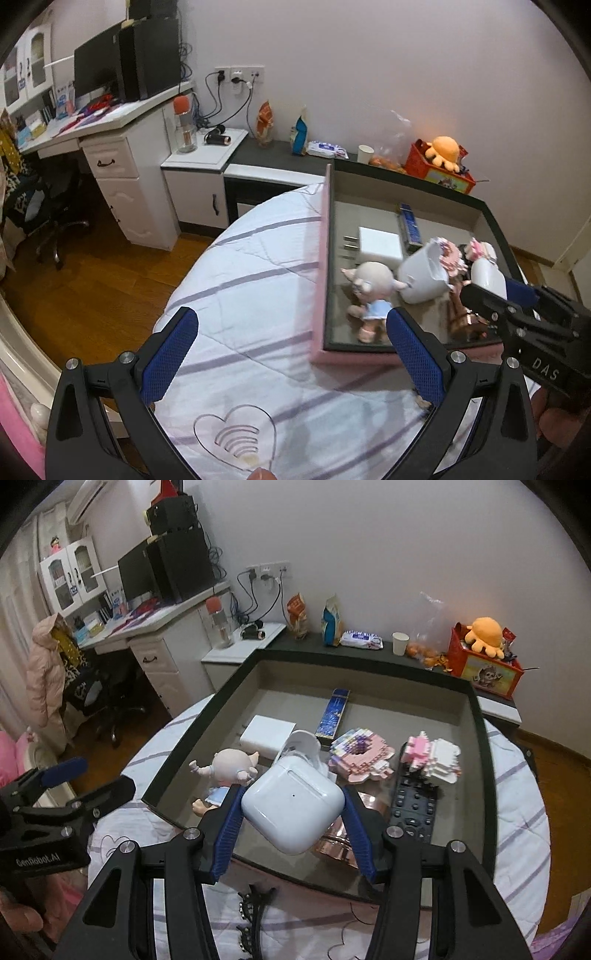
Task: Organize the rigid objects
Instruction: 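Grasp the white earbud case, carry it into the box, open right gripper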
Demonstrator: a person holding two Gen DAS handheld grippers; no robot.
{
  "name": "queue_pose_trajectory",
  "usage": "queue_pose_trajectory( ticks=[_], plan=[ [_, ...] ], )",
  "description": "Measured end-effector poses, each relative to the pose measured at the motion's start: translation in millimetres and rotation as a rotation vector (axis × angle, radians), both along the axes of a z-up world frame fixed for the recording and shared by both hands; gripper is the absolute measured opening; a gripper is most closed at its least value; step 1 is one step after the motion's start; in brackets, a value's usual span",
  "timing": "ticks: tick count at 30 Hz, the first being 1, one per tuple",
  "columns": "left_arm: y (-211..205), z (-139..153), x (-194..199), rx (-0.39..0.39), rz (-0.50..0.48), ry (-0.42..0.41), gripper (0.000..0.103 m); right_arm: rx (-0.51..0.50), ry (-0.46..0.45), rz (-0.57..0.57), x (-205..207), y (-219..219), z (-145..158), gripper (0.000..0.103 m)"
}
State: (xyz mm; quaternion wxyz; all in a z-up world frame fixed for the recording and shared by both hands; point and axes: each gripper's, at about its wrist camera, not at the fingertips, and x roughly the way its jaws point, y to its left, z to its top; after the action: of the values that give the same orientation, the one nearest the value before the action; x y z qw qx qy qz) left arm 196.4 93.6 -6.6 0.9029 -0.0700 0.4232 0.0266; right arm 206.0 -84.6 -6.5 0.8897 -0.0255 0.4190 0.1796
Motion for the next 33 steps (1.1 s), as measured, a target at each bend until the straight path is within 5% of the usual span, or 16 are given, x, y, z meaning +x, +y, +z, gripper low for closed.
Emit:
queue_pose_trajectory(
  ticks=[12,16,27,33],
  plan=[
    [13.0,-16.6,14.8,-0.043,0.0,0.018,0.103,-0.072,0.045,-0.008,10.1,15.8,-17.0,0.055],
    [15.1,-17.8,14.7,-0.051,0.001,0.018,0.103,-0.091,0.023,-0.011,7.0,18.5,-12.8,0.078],
    [12.1,-1.7,-3.2,-0.057,-0.006,-0.014,0.103,-0.077,-0.014,-0.048,-12.0,4.5,7.7,0.086],
    [-8.2,11.8,-25.8,-0.05,-0.049,-0.04,0.103,-0.014,-0.026,-0.096,-45.6,-29.5,24.3,0.103]
  ],
)
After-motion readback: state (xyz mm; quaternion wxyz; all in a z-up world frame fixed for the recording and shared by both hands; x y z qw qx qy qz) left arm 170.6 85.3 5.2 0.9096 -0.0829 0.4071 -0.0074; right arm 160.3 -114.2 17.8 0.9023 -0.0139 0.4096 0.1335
